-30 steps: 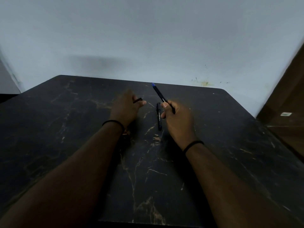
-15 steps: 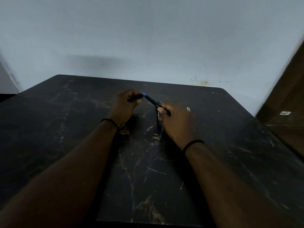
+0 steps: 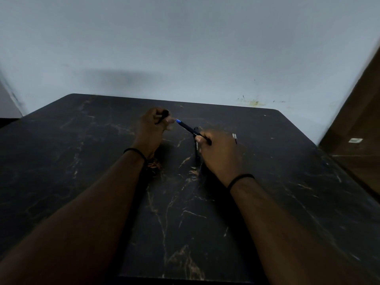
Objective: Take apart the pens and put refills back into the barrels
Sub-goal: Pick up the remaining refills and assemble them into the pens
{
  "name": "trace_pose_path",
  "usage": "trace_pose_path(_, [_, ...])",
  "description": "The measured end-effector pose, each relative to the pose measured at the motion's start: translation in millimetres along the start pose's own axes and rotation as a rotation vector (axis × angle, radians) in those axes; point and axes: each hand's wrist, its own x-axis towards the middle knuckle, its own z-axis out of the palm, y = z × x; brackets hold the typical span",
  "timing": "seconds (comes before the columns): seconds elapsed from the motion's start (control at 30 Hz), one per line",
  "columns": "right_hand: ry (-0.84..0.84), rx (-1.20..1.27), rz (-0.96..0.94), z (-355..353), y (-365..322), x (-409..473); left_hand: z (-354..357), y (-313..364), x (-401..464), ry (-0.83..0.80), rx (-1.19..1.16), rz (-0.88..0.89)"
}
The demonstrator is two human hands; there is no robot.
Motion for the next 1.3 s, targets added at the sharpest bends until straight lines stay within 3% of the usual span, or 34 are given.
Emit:
trace_pose_path(0.13, [-0.047,0.004,-0.044,0.6,-2.1,-2.2,-6.2,10.9,-5.6,-0.064,-0.32,-0.248])
trace_pose_path(0.27, [-0.08,0.003,-0.068,0.0,-2.3,-2.3,-7.1,16.0,-9.9,-0.161,-0.494,-0.318])
trace_pose_path(0.77, [-0.077,-0.005,-0.08,0.5,-3.5,-3.5,-7.2,15.5,-9.4,-0.138,-0.493,-0.335])
trace_pose_path(0.93, [-0.082,-0.013,-0.055,0.9,-3.8,-2.1,-5.8,19.9,-12.2,-0.08,-0.388,-0.313])
trace_pose_path(1.07, [-0.03,-0.003,-0.039,0.3,-2.8,-2.8,-1.5,14.9,-12.5,0.067,-0.155,-0.131])
trace_pose_path(1.3, [-0.012,-0.019,-0.054,-0.4,-3.6,-3.1,-3.1,4.4,-9.0,0.068,0.124,0.04])
